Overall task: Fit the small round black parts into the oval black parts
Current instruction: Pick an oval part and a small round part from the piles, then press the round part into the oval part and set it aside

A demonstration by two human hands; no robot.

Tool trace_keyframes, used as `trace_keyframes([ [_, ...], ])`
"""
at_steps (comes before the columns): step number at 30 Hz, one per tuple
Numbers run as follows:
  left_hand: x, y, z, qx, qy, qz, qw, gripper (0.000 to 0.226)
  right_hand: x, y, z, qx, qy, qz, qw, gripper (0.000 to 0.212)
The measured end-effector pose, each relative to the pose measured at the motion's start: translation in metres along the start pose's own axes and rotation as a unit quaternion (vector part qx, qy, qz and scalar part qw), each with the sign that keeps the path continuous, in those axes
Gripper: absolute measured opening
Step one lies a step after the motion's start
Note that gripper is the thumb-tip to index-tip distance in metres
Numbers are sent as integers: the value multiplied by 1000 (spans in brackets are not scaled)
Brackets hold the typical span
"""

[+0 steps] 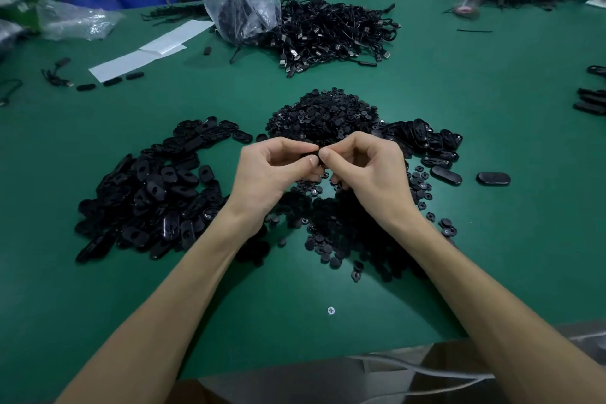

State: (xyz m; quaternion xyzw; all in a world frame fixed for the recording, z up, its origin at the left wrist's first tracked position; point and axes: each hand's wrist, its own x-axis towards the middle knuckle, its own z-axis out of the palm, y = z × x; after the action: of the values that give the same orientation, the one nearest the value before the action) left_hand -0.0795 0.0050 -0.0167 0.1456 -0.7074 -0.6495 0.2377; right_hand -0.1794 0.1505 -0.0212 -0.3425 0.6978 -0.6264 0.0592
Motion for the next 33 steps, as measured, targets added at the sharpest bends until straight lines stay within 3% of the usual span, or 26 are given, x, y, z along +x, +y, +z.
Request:
trace_keyframes([
  [8, 1, 1, -2, 33, -21, 51, 998, 16, 1, -4, -5, -7, -4, -13, 1000, 8],
  [11, 7, 1, -13, 193, 58, 88, 976, 18, 7, -2, -17, -67, 71, -19, 995, 3],
  [13, 11, 0, -28, 393, 151, 97, 902, 22, 13, 1, -28, -145, 161, -22, 976, 2],
  [16, 16, -4, -57, 601, 200, 3, 774, 29, 20, 10, -43, -249, 233, -4, 940, 5],
  [18, 16, -3, -64, 650, 192, -80, 731, 29, 22, 19, -49, -326, 230, 21, 917, 12],
  [21, 14, -1, -67, 688, 179, -125, 692, 24, 24, 26, -55, -375, 225, 55, 898, 17],
  [26, 14, 1, -72, 712, 157, -145, 668, 32, 25, 28, -59, -390, 223, 73, 891, 21],
  [29, 15, 0, -73, 699, 160, -130, 685, 15, 23, 25, -55, -407, 211, 57, 887, 23],
  [33, 16, -2, -74, 668, 187, -79, 716, 18, 19, 15, -40, -352, 100, -11, 930, 20],
])
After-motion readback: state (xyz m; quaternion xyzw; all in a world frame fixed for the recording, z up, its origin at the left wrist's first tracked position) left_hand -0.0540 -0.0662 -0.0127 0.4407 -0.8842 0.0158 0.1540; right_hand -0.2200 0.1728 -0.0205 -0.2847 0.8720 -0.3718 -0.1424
